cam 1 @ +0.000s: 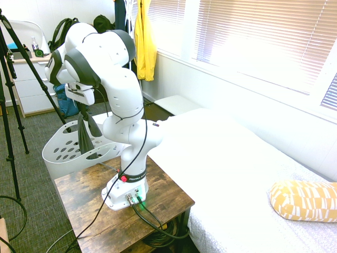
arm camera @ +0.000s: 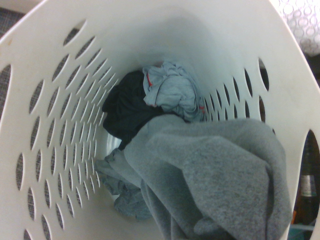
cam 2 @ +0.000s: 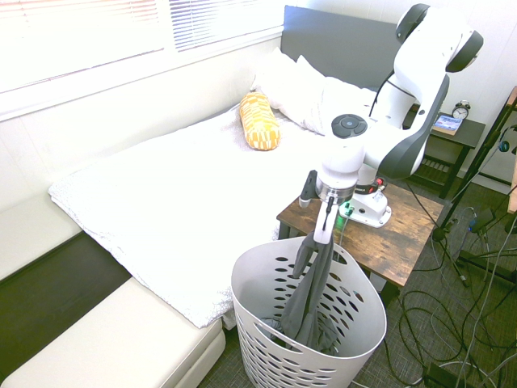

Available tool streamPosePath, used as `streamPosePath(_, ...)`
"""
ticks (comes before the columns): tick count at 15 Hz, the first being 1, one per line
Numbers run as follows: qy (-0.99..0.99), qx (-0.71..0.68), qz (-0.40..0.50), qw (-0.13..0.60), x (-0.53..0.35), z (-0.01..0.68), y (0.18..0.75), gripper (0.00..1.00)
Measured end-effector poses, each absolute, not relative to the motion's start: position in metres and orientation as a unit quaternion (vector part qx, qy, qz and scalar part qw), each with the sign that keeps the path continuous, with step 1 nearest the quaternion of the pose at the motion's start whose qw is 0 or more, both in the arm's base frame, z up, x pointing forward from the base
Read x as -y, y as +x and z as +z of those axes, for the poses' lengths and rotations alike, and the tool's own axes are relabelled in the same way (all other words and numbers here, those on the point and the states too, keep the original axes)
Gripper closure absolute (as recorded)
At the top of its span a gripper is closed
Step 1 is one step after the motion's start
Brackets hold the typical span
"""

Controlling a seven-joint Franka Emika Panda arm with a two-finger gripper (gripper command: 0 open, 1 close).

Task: Put my clothes in the laundry bag

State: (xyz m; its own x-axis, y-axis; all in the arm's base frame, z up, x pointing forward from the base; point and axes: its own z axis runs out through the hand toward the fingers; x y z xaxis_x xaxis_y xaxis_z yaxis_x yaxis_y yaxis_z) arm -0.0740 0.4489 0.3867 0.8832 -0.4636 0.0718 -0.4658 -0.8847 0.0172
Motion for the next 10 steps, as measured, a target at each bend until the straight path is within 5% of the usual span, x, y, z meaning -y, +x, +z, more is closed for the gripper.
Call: streamPosePath(10, 0.962, 0.272, 0.028, 0.005, -0.46, 0.403, -0.03, 0.0)
